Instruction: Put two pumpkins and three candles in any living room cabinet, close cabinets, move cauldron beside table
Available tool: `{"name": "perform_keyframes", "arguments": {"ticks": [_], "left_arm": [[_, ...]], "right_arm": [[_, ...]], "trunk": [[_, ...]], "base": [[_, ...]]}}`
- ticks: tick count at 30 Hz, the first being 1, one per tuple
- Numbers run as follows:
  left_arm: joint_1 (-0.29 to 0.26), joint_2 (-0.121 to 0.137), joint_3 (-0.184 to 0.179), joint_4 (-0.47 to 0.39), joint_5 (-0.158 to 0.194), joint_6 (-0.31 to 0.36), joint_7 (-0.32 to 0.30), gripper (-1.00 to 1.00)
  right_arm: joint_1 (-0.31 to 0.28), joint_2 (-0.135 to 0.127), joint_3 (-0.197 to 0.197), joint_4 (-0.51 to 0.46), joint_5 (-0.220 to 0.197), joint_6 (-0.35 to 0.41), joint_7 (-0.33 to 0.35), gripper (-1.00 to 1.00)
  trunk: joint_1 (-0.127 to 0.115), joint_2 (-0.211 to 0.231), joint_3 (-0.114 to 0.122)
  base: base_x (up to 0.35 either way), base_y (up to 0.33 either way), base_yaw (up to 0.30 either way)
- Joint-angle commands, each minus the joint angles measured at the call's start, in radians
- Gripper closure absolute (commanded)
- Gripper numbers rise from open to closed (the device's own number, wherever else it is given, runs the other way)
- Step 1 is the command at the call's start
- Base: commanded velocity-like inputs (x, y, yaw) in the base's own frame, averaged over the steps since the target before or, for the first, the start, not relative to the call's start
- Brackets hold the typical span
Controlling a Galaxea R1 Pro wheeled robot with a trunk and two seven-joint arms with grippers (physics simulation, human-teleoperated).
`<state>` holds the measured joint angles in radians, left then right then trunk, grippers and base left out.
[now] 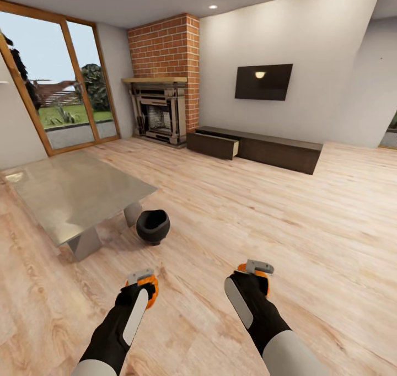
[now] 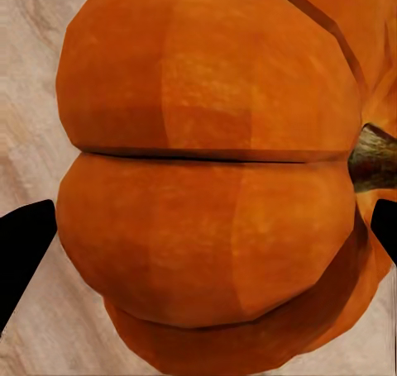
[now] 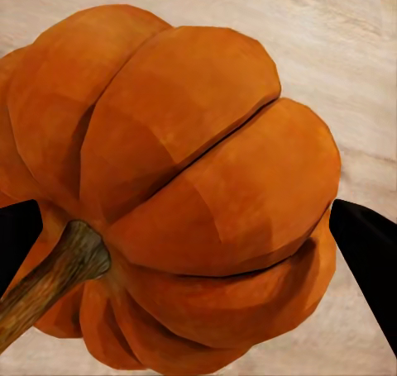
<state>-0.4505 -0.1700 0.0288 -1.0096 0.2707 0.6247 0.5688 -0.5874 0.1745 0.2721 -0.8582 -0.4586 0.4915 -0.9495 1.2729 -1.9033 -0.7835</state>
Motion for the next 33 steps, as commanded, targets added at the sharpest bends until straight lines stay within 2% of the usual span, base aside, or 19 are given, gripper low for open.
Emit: {"name": "perform_keyframes", "arguments": {"ticks": [1,3,6,33], "left_arm": [[0.000,0.000,-0.009,-0.002,0.005,0.003,0.011,1.00],[0.000,0.000,-0.023,-0.002,0.006,0.002,0.011,1.00],[0.000,0.000,-0.029,-0.003,0.007,0.001,0.011,1.00],[0.000,-0.002,-0.032,-0.002,0.010,0.005,0.011,1.00]], "right_arm": [[0.000,0.000,0.012,-0.003,-0.002,-0.006,-0.005,1.00],[0.000,0.000,0.037,-0.003,-0.004,-0.031,-0.004,1.00],[0.000,0.000,0.049,-0.004,-0.006,-0.042,-0.003,1.00],[0.000,0.000,0.051,-0.001,-0.016,-0.044,0.016,1.00]], "trunk": [[0.001,0.000,-0.001],[0.001,0.000,-0.001],[0.001,0.000,-0.002],[0.001,0.000,-0.002]], "base": [[0.326,-0.107,-0.006],[0.262,-0.124,-0.108],[0.099,-0.055,-0.230],[0.003,-0.001,-0.277]]}}
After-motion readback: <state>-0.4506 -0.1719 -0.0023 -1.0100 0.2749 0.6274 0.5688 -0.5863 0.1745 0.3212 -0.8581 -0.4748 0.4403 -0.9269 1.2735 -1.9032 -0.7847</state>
